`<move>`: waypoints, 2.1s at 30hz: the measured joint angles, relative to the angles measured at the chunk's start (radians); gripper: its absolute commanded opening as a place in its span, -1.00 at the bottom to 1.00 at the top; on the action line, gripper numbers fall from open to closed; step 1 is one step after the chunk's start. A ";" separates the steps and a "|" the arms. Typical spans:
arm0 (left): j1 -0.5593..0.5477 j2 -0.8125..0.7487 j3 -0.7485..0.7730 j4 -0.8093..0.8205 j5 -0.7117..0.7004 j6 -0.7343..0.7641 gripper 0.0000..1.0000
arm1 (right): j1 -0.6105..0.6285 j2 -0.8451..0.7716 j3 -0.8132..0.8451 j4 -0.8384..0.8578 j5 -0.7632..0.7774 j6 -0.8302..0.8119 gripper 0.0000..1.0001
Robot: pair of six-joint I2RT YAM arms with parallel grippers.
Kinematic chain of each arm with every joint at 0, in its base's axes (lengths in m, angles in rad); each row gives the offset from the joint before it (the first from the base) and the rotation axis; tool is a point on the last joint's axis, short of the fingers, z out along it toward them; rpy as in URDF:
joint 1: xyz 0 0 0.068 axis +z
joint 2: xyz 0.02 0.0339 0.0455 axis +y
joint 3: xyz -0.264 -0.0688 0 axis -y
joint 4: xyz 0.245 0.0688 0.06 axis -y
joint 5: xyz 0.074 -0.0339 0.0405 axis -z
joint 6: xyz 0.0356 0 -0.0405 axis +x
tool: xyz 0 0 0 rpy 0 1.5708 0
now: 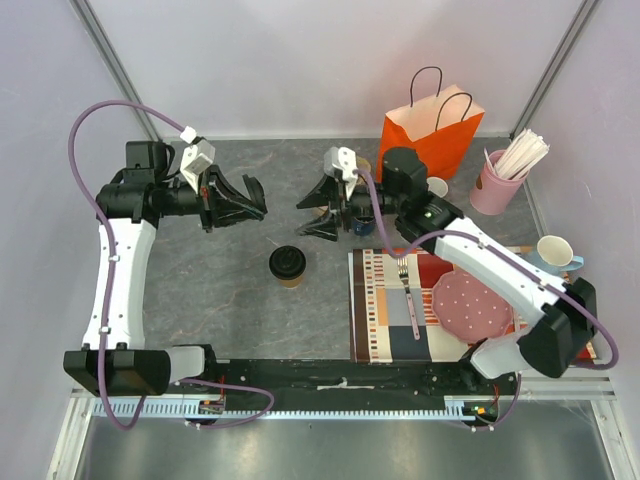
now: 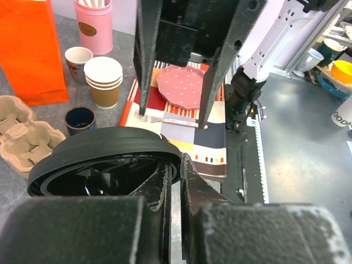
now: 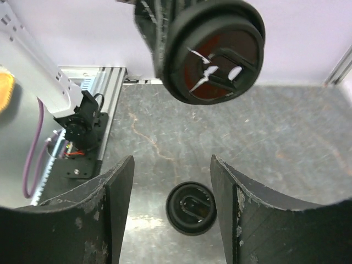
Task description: Pack the takeout coffee
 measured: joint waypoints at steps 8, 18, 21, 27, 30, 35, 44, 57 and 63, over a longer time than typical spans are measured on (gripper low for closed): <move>-0.109 0.000 0.086 -0.082 0.003 -0.027 -0.95 | 0.026 -0.120 -0.058 0.143 -0.009 -0.117 0.18; -0.139 -0.012 0.123 -0.120 0.003 -0.027 -0.95 | 0.066 -0.060 -0.043 0.228 -0.032 -0.061 -0.06; -0.141 -0.012 0.123 -0.122 0.003 -0.027 -0.96 | 0.087 -0.052 -0.041 0.238 -0.037 -0.054 -0.10; -0.146 -0.012 0.123 -0.134 0.003 -0.026 -0.95 | 0.119 -0.021 -0.006 0.239 -0.034 -0.051 -0.34; -0.145 -0.012 0.123 -0.135 0.002 -0.026 -0.95 | 0.121 -0.010 0.006 0.235 -0.032 -0.051 -0.59; -0.143 -0.012 0.123 -0.142 0.000 -0.026 -0.95 | 0.121 0.000 0.023 0.213 -0.039 -0.052 -0.75; -0.143 0.002 0.118 -0.140 -0.005 -0.035 -0.88 | 0.121 0.001 0.032 0.163 -0.033 -0.073 -1.00; -0.138 0.007 0.042 0.135 -0.092 -0.346 -0.37 | 0.119 0.000 0.032 0.077 0.155 -0.121 -1.00; -0.145 0.007 0.032 0.188 -0.142 -0.409 -0.10 | 0.121 0.000 0.032 0.044 0.236 -0.132 -1.00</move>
